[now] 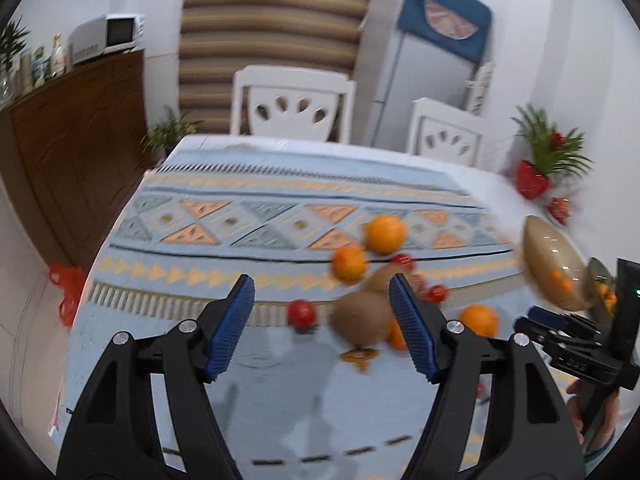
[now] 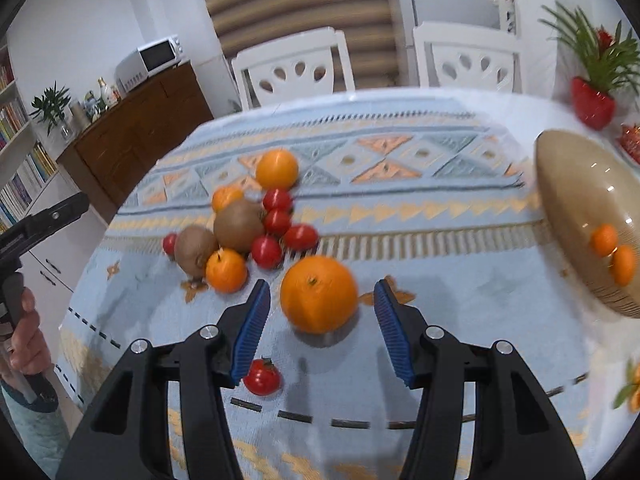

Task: Organize fruits
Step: 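Grasp the red tomato with the left tool while the right tool grasps a large orange, then carry the tomato and large orange to the glass bowl and release both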

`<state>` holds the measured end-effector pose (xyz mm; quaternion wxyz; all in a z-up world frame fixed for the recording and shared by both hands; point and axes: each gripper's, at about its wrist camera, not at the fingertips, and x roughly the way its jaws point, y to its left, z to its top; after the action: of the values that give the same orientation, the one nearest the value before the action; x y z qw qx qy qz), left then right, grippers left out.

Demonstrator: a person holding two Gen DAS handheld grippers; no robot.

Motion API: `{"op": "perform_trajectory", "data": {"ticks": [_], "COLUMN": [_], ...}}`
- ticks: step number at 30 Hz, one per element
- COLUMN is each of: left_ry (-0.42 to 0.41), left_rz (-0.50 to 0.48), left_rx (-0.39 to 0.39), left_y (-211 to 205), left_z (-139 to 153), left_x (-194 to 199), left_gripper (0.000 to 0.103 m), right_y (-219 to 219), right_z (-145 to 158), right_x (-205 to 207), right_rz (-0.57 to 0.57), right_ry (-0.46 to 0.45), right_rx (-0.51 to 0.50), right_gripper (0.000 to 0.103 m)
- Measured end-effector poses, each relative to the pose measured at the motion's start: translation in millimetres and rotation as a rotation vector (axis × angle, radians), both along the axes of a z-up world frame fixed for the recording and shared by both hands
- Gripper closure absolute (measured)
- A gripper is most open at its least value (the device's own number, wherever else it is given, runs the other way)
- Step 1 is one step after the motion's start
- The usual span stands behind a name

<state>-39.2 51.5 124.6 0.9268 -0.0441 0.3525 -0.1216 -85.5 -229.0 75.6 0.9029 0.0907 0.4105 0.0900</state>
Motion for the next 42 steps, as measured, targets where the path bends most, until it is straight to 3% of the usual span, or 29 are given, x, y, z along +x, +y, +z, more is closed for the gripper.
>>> {"op": "perform_trajectory", "data": {"ticks": [2,6,12,24,27,33,37,42], "left_ry": [0.046,0.135,0.197,0.175,0.173,0.165,0.156,0.13], "left_rz": [0.017,0.006,0.007,0.024,0.012,0.017,0.03,0.039], "left_rx": [0.01,0.006,0.032,0.092,0.093,0.104,0.096,0.06], "left_y": [4,2,-12,-19,-20,-22,-20,-13], "left_z": [-21,-68,-105,-110,-111,-111,-109,-105], "left_x": [15,41,66,66,66,65,63,56], "left_gripper": [0.037,0.041,0.046,0.051,0.075,0.075,0.075,0.075], "right_y": [3,5,9,21,20,27,34,30], "right_z": [-10,-28,-42,-58,-58,-57,-56,-57], "right_x": [5,11,24,38,39,37,35,35], "right_rz": [-0.006,-0.008,-0.018,-0.02,-0.029,-0.009,-0.009,-0.009], "right_ry": [0.0,0.012,0.027,0.066,0.063,0.046,0.033,0.034], "right_rx": [-0.002,0.003,-0.004,-0.047,-0.048,-0.078,-0.122,-0.098], "right_gripper": [0.041,0.038,0.032,0.031,0.033,0.044,0.044,0.045]}}
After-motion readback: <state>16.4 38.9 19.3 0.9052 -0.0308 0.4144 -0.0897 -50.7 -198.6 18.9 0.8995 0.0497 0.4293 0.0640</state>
